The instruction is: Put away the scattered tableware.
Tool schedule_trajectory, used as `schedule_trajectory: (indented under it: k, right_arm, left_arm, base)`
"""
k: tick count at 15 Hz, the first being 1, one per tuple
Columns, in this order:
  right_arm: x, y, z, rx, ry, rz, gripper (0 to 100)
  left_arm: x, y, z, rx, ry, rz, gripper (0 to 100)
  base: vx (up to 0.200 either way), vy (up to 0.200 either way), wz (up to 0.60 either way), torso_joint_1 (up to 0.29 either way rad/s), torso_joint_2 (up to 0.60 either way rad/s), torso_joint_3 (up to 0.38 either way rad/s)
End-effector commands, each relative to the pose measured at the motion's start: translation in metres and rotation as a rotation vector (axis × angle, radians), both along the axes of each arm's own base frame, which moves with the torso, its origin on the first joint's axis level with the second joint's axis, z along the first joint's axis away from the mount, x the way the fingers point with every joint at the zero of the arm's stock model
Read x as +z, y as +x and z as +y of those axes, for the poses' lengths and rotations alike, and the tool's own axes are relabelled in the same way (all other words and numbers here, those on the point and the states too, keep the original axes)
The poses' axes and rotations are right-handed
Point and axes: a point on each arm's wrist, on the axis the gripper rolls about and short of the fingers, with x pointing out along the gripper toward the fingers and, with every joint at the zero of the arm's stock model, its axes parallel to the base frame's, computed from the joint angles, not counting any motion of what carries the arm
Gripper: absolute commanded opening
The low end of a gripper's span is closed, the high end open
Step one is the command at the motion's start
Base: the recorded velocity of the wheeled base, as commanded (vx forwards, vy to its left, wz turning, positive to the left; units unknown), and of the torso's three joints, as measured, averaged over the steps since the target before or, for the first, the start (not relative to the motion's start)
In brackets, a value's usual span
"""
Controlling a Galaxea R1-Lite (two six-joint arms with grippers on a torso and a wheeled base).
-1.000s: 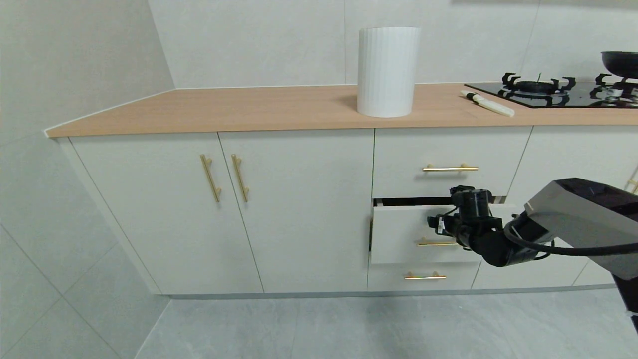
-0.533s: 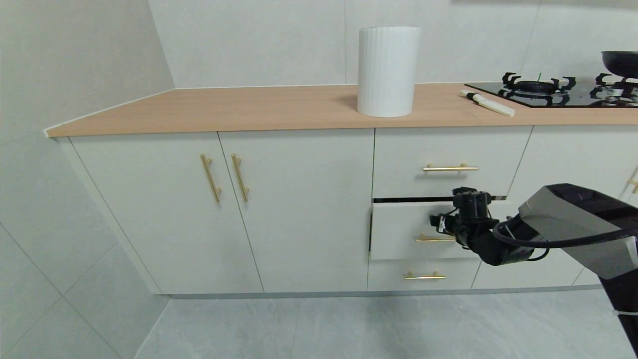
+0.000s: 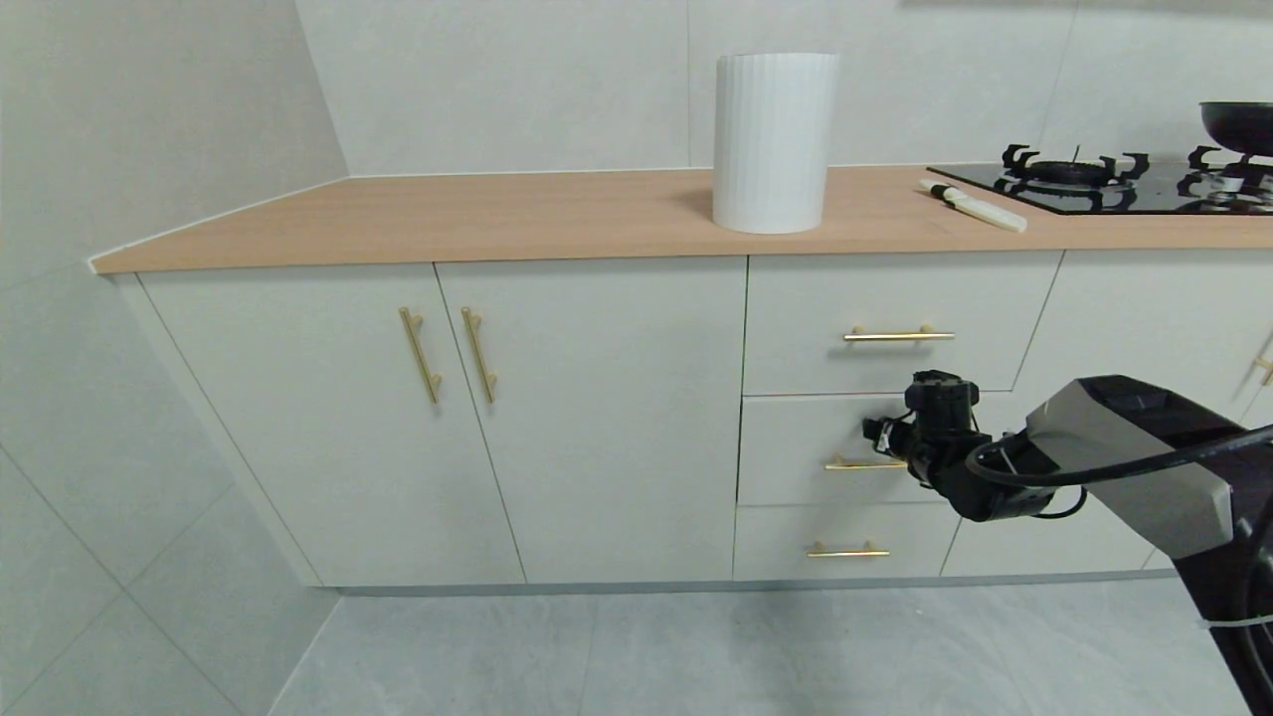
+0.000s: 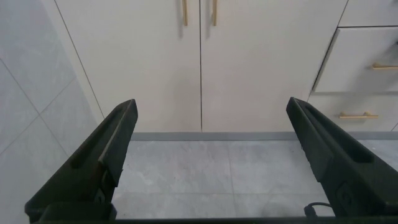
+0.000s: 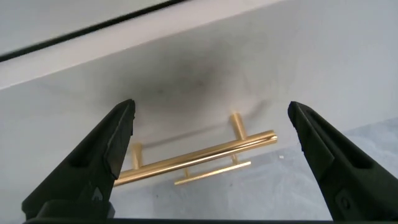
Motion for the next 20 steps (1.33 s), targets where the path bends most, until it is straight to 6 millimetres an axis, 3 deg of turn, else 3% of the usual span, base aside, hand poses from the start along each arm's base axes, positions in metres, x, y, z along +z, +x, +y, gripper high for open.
schedule_trajectory:
  k: [1, 8, 12, 13, 16, 17, 19, 20]
  right_arm:
    - [-0.006, 0.006, -0.004, -0.020, 0.008, -0.011, 100]
    - [-0.006, 0.006, -0.004, -0.024, 0.008, -0.007, 100]
    - [0.005, -0.012, -0.006, -0.019, 0.002, 0.027, 100]
    - [0.055, -0.054, -0.007, -0.001, 0.003, 0.027, 100]
    - [0.109, -0.122, -0.017, 0.015, 0.007, 0.012, 100]
    - [0.112, -0.128, -0.018, 0.016, 0.004, 0.012, 100]
    - [0.138, -0.210, -0.019, 0.060, -0.038, 0.010, 100]
    - [0.138, -0.210, -0.019, 0.060, -0.038, 0.010, 100]
  left_arm:
    - [0.000, 0.000, 0.000, 0.001, -0.001, 0.002, 100]
    - [0.000, 0.000, 0.000, 0.001, -0.001, 0.000, 100]
    - [0.000, 0.000, 0.000, 0.001, -0.001, 0.000, 100]
    - [0.000, 0.000, 0.000, 0.001, -0.001, 0.002, 100]
    - [0.000, 0.000, 0.000, 0.001, -0.001, 0.002, 100]
    - [0.000, 0.000, 0.000, 0.001, -0.001, 0.002, 100]
    - [0.000, 0.000, 0.000, 0.001, -0.001, 0.002, 100]
    - [0.000, 0.000, 0.000, 0.001, -0.001, 0.002, 100]
  base:
    - [0.000, 0.000, 0.00, 0.000, 0.00, 0.000]
    - [0.000, 0.000, 0.00, 0.000, 0.00, 0.000]
    - [0.000, 0.000, 0.00, 0.000, 0.00, 0.000]
    - [0.000, 0.000, 0.00, 0.000, 0.00, 0.000]
    - [0.000, 0.000, 0.00, 0.000, 0.00, 0.000]
    - [0.000, 0.000, 0.00, 0.000, 0.00, 0.000]
    - [0.000, 0.000, 0.00, 0.000, 0.00, 0.000]
    - [0.000, 0.000, 0.00, 0.000, 0.00, 0.000]
